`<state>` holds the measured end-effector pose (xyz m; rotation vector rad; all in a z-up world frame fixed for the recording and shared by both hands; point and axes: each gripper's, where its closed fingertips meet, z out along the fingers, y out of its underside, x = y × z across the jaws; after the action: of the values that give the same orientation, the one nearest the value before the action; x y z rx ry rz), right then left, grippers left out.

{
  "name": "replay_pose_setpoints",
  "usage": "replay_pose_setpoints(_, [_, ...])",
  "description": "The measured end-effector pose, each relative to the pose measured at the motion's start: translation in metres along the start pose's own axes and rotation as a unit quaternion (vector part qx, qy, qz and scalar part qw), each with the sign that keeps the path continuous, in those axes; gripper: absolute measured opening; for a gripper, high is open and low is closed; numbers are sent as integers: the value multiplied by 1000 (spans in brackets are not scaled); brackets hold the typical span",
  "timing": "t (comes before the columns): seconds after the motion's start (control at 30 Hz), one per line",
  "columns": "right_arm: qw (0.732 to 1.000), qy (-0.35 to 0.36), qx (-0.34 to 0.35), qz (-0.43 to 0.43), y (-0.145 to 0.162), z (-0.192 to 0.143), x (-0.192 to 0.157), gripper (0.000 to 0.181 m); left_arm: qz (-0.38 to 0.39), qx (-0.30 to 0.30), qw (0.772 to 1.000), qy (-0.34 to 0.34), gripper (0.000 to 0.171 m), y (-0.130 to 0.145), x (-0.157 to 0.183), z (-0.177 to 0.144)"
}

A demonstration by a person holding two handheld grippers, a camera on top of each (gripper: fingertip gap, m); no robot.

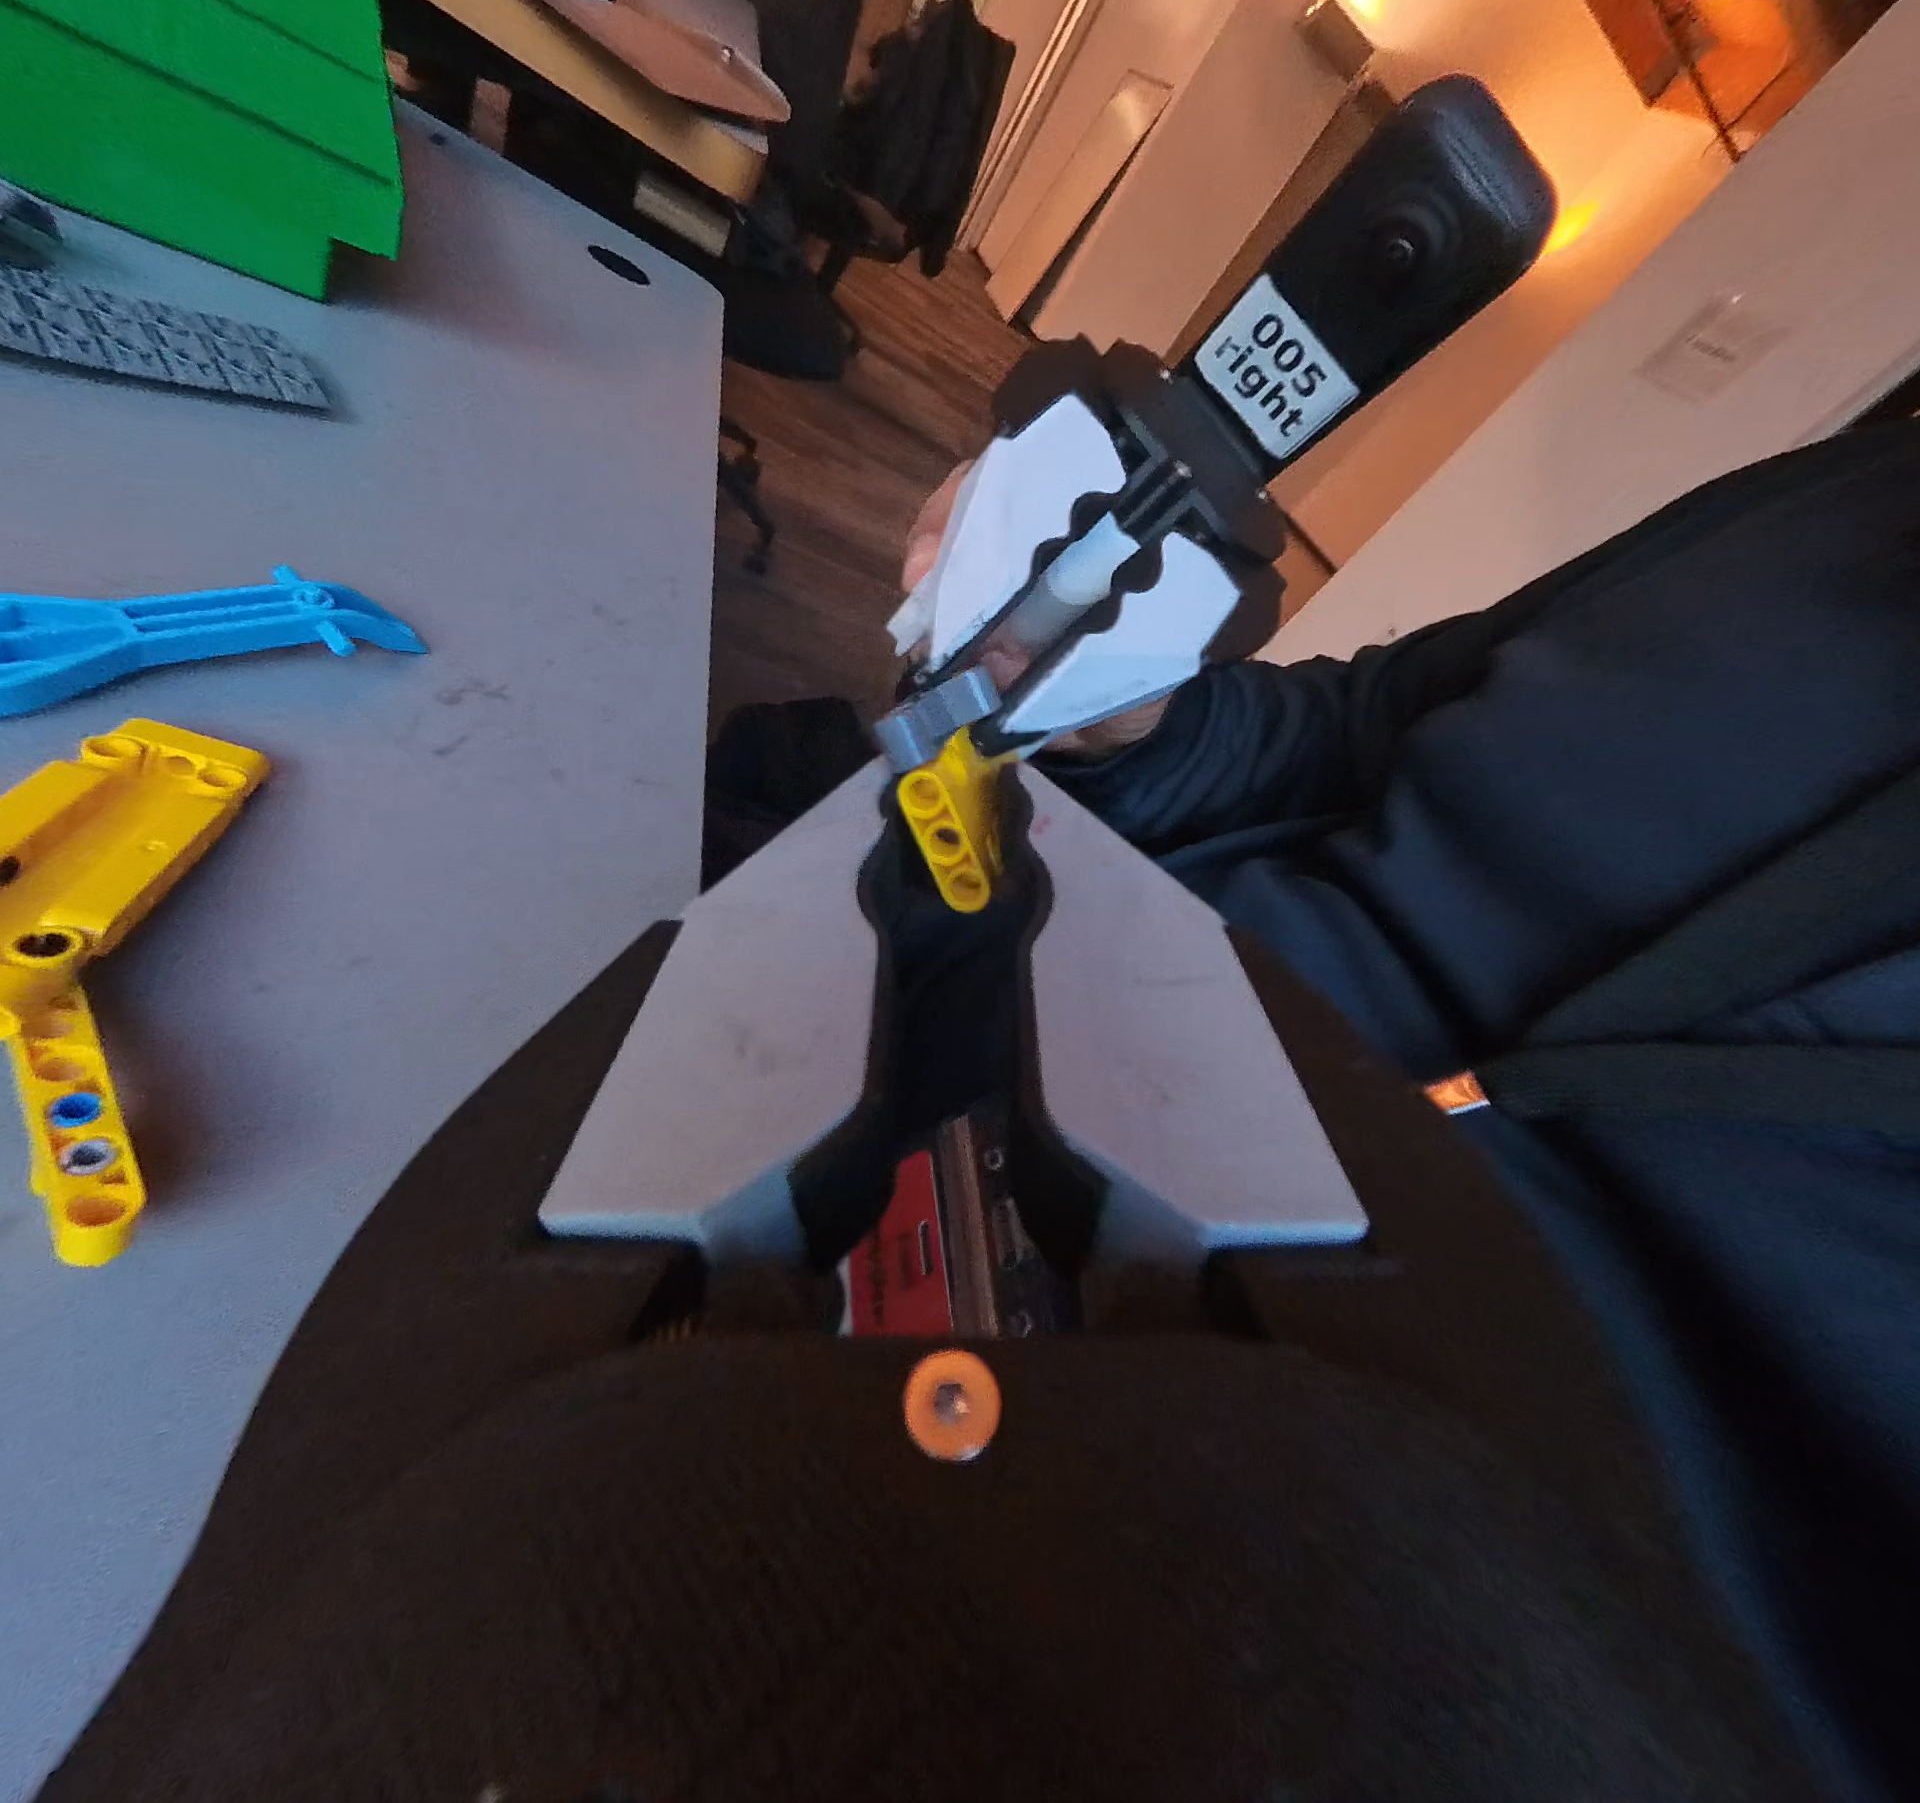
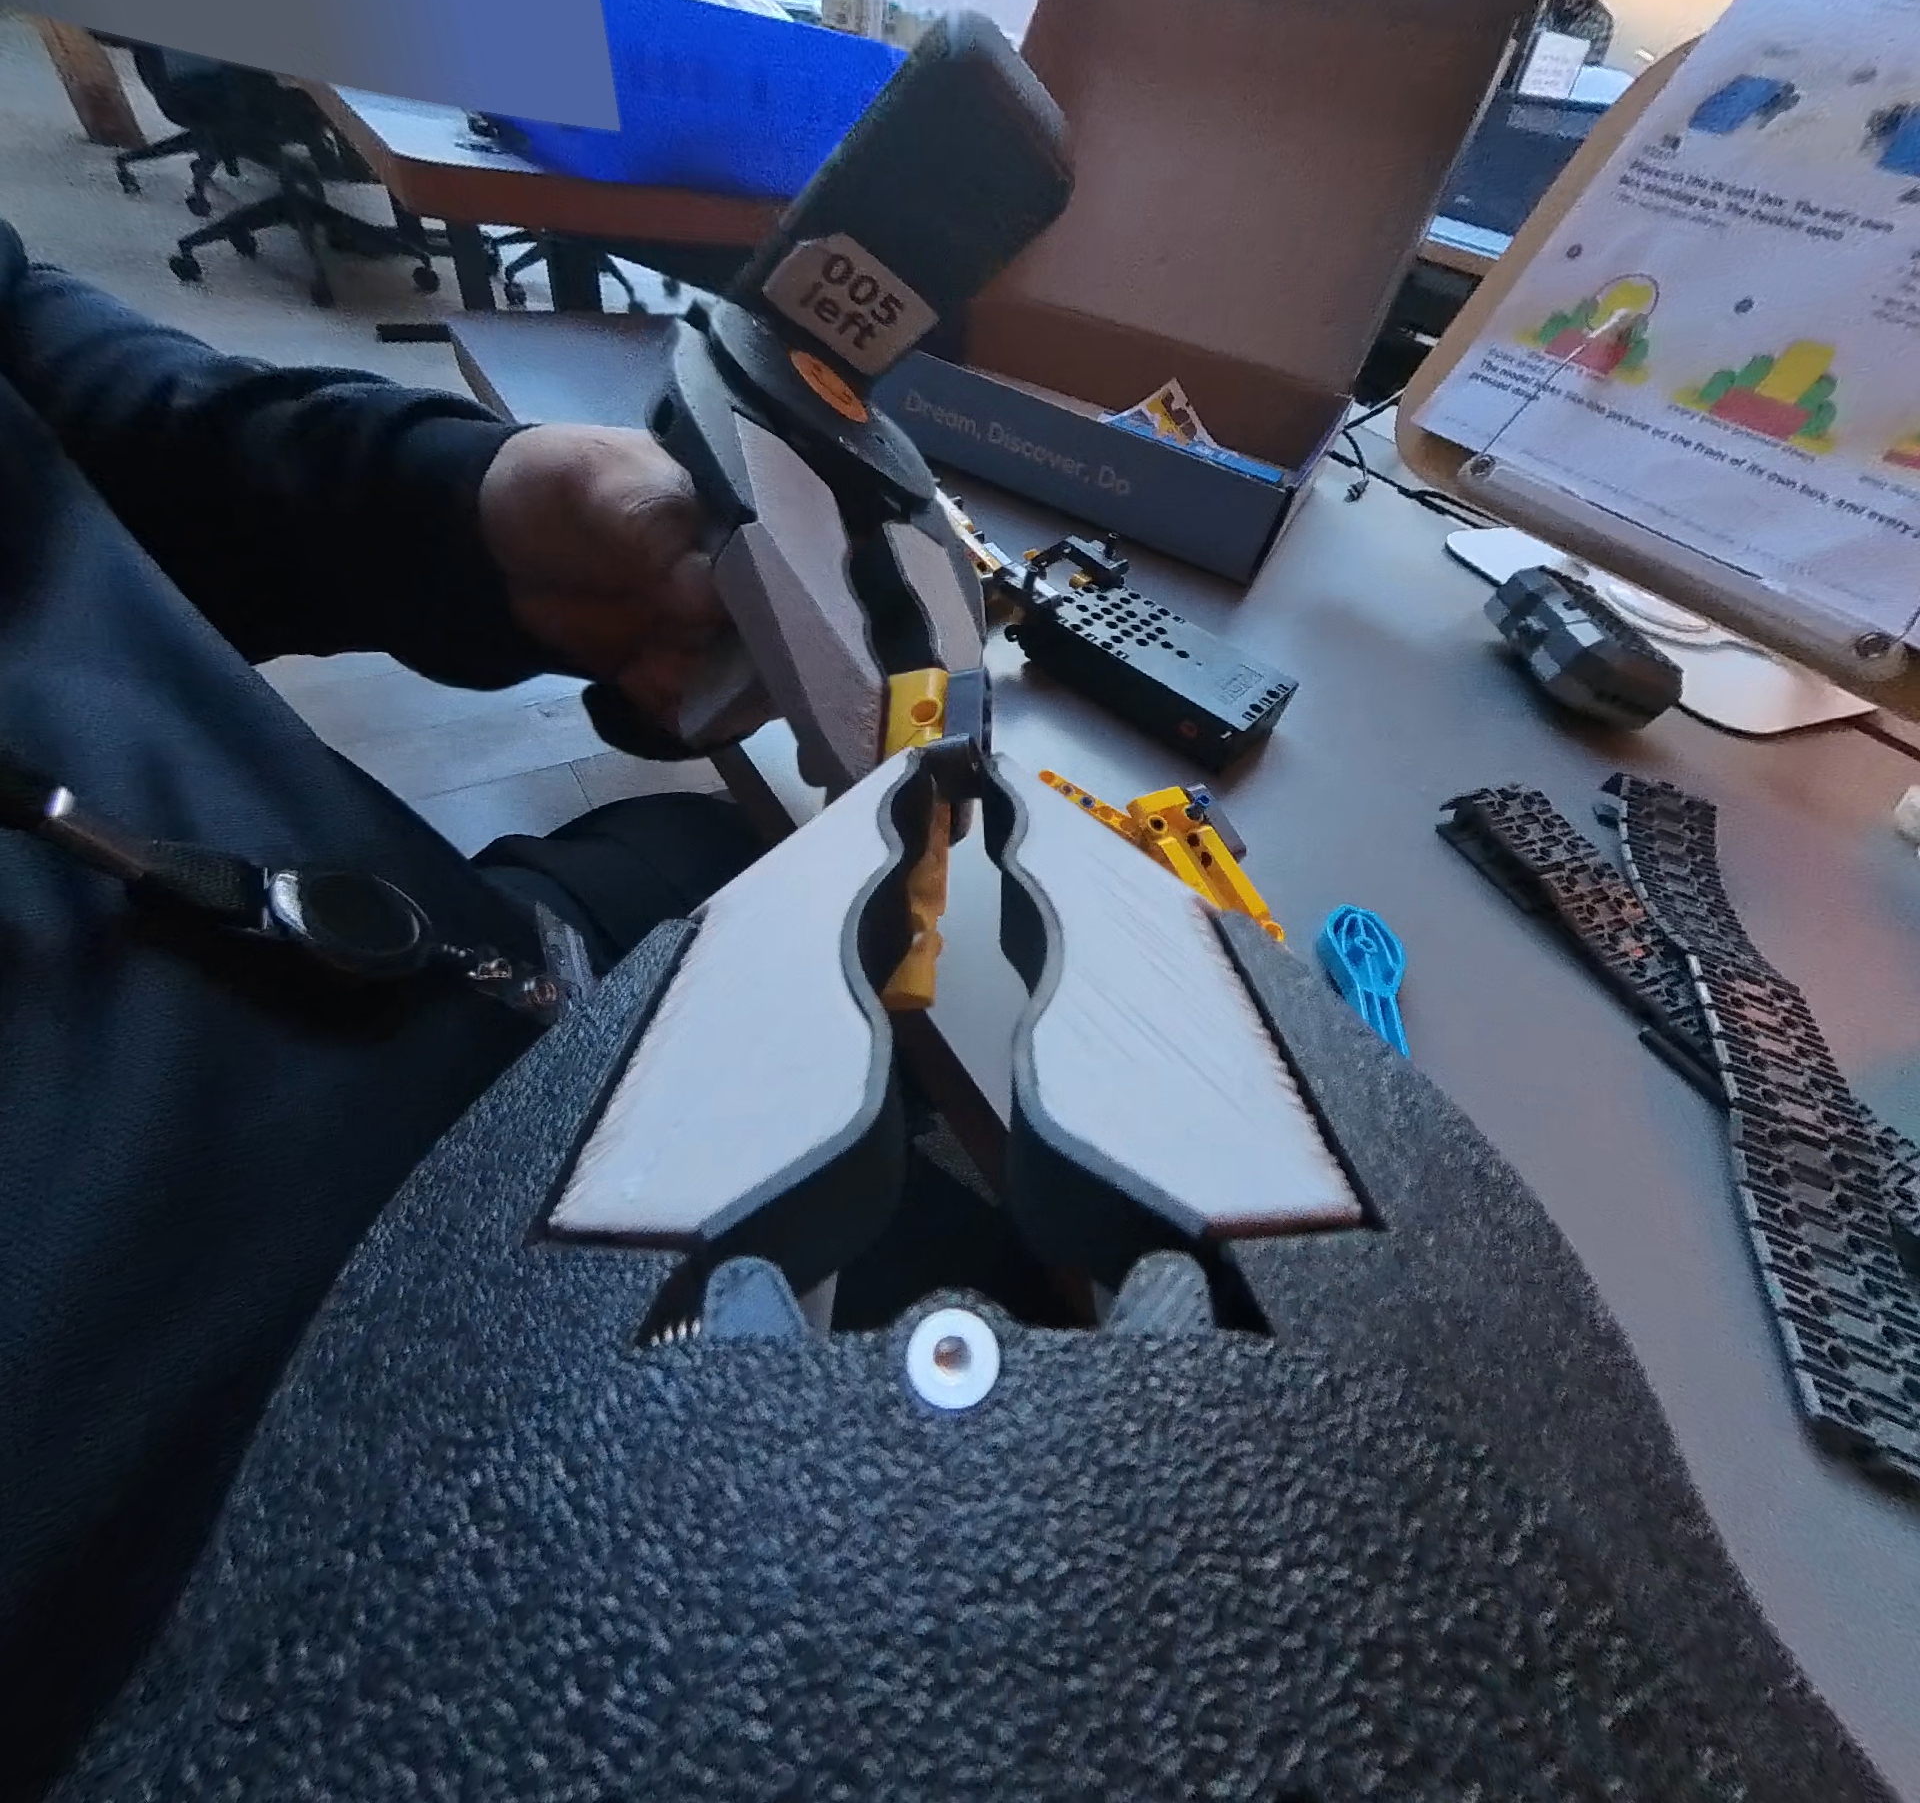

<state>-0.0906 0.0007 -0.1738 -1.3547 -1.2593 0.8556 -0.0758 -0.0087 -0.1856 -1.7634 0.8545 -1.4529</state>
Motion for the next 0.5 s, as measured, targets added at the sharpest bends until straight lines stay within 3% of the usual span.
replay_pose_setpoints(0.17, [997,-56,-31,39,14,2,-10,12,3,-53,998,-40,6,19,-12,0])
replay_pose_setpoints(0.23, [991,-99,-38,81,14,0,-18,30,43,-86,994,-60,5,27,-12,1])
replay_pose_setpoints(0.37, [981,-142,-56,123,15,4,-28,22,125,-154,977,-82,6,41,-4,6])
replay_pose_setpoints(0.5, [975,-169,-67,128,19,9,-39,8,161,-185,965,-93,5,50,0,5])
